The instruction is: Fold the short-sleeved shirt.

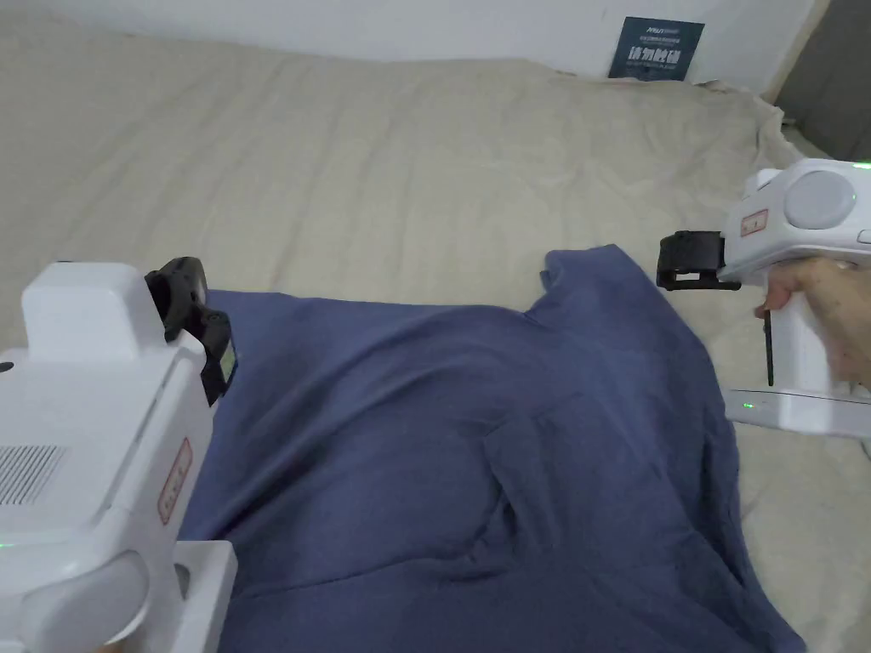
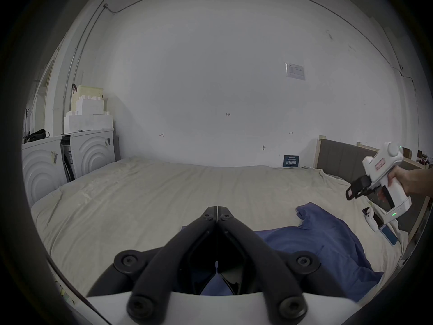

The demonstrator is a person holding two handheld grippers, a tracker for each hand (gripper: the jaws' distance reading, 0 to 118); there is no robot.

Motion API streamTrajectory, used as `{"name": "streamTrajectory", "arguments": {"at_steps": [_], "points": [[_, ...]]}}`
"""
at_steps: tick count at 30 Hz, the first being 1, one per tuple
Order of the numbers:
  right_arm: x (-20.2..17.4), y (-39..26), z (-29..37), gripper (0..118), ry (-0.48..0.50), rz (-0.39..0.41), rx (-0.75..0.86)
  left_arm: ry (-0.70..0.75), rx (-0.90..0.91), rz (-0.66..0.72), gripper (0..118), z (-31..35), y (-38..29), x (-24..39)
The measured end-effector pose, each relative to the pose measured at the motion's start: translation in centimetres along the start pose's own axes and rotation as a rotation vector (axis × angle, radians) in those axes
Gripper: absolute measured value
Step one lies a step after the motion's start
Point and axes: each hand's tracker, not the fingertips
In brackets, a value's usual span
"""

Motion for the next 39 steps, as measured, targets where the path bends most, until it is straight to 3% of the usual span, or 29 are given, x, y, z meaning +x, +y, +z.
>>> {"name": "streamTrajectory", "arguments": {"at_steps": [7,14,17,22,25,28,30,34,36,39], "points": [[0.7,0.2,-8.5,110,-0.034,-0.065,-0.158,0.016,-0.034,0.002,0,-3.5,-0.5,0.3],[1.8,0.2,-13.7,81,-0.044,-0.103,-0.222,0.03,-0.084,0.021,0,-6.4,-1.7,0.5],[2.6,0.4,-14.5,76,-0.037,-0.141,-0.214,0.035,-0.105,0.014,0,-7.4,-2.3,0.8],[3.1,0.5,-15.2,38,-0.04,-0.111,-0.231,0.032,-0.125,0.024,0,-8.3,-2.7,1.2],[3.4,0.6,-14.8,3,-0.063,-0.103,-0.223,0.03,-0.138,0.016,0,-8.8,-2.8,1.3],[3.9,0.8,-14.1,2,-0.048,-0.127,-0.219,0.024,-0.202,0.019,0,-9.9,-2.6,0.8],[3.7,1.0,-13.4,2,-0.05,-0.102,-0.209,0.021,-0.249,0.036,14,-11.0,-2.3,0.2],[3.4,1.4,-11.9,2,-0.059,-0.051,-0.186,-0.006,-0.381,0.132,94,-14.5,-1.0,-2.5],[3.5,1.5,-11.3,1,-0.06,-0.053,-0.177,-0.002,-0.416,0.138,110,-16.2,-0.1,-3.3],[3.4,1.8,-10.1,1,-0.018,-0.087,-0.152,-0.045,-0.479,0.176,113,-19.7,0.8,-5.5]]}}
